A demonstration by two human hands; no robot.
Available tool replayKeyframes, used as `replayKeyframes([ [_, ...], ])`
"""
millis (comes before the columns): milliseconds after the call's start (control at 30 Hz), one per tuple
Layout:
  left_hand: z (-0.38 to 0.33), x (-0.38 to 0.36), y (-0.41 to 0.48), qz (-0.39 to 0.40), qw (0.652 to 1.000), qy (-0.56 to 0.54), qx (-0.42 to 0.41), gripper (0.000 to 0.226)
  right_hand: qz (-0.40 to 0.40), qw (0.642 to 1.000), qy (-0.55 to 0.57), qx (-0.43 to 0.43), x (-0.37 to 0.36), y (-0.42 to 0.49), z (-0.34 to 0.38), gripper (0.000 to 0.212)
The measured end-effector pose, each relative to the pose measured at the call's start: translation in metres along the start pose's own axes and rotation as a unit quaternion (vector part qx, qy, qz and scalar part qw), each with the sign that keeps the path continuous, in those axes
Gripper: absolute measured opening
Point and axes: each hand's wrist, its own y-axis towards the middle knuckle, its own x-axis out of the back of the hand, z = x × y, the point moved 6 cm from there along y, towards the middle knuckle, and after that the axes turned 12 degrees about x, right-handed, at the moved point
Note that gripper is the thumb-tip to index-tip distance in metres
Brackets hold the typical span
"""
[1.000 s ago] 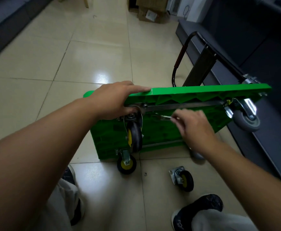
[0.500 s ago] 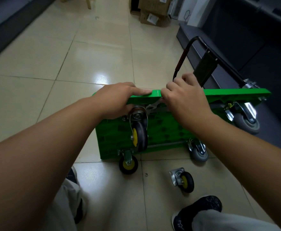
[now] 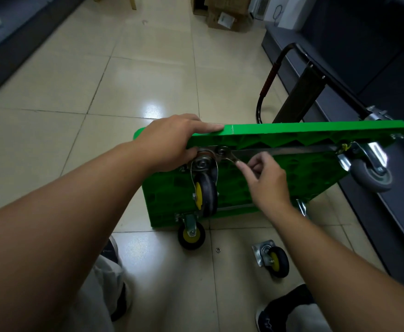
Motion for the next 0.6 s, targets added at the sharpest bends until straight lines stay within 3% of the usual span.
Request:
replayKeyframes([
  [133, -0.001, 0.000, 0.000, -0.008, 1.000, 0.002, 0.003, 0.069, 0.041, 0.967, 0.225, -0.111, -0.053, -0.022, -0.006, 0.027],
  [233, -0.001, 0.000, 0.000, -0.008, 1.000, -0.005, 0.007, 0.069, 0.033, 0.954, 0.270, -0.129, -0.062, -0.032, -0.004, 0.035],
  [300, -0.001, 0.000, 0.000, -0.006, 1.000, -0.005, 0.005, 0.068, 0.012, 0.949, 0.290, -0.123, -0.054, -0.038, -0.007, 0.029],
  [400, -0.001, 0.000, 0.000, -0.002, 1.000, -0.005, 0.002, 0.067, 0.014, 0.973, 0.214, -0.081, -0.027, -0.044, -0.023, 0.026],
  [500, -0.001, 0.000, 0.000, 0.000, 1.000, -0.010, 0.005, 0.067, 0.091, 0.995, 0.043, -0.029, 0.002, -0.042, -0.042, 0.028],
  [600, -0.001, -0.001, 0.000, -0.001, 1.000, -0.013, 0.003, 0.067, 0.124, 0.979, -0.140, 0.080, 0.032, -0.031, -0.030, 0.030],
])
